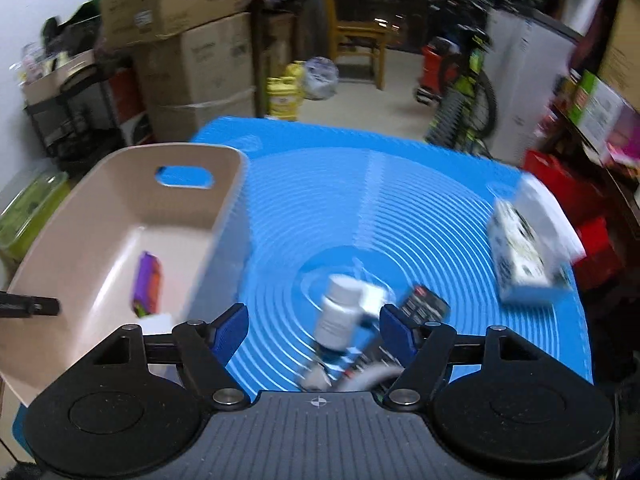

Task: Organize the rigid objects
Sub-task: 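Move the right tool back and grasp the clear tape roll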

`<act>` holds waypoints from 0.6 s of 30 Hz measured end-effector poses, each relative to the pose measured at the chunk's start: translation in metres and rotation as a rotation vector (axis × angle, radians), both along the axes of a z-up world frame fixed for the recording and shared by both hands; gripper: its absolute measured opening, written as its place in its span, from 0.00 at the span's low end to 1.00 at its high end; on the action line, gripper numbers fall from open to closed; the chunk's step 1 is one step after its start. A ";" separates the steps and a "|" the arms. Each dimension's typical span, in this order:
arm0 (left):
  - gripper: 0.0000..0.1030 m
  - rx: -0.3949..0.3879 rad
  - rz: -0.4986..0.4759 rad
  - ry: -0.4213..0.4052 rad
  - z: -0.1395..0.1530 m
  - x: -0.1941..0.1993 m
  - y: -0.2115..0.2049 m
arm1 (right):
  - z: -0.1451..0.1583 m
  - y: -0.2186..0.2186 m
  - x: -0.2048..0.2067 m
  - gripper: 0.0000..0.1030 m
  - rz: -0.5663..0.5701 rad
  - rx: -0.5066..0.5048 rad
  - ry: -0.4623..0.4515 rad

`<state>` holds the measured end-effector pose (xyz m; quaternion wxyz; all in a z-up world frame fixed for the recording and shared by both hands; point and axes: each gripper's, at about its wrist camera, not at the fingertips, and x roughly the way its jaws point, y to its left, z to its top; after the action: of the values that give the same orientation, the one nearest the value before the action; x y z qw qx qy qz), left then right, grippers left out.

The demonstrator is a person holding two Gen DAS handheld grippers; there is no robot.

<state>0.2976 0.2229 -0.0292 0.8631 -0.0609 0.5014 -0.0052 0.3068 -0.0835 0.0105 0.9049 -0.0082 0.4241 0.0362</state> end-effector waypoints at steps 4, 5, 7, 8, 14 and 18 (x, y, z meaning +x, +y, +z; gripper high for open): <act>0.08 0.003 -0.001 0.000 0.000 0.000 0.000 | -0.023 -0.028 -0.011 0.76 -0.075 0.044 0.047; 0.08 0.003 -0.001 0.000 0.000 0.000 0.001 | -0.029 -0.034 -0.014 0.76 -0.092 0.053 0.057; 0.08 0.001 0.000 0.000 0.000 0.000 0.002 | -0.038 -0.043 -0.018 0.76 -0.114 0.072 0.076; 0.08 0.002 0.000 0.000 0.000 0.000 0.001 | -0.042 -0.045 -0.019 0.76 -0.119 0.079 0.084; 0.08 0.003 -0.001 0.000 0.000 0.000 0.002 | -0.064 -0.048 -0.024 0.73 -0.138 0.105 0.111; 0.08 0.006 -0.002 0.000 0.000 0.000 0.002 | -0.075 -0.045 -0.024 0.68 -0.131 0.122 0.133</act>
<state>0.2978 0.2247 -0.0295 0.8633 -0.0577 0.5013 -0.0046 0.2833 -0.1285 -0.0641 0.8740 0.0770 0.4798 0.0030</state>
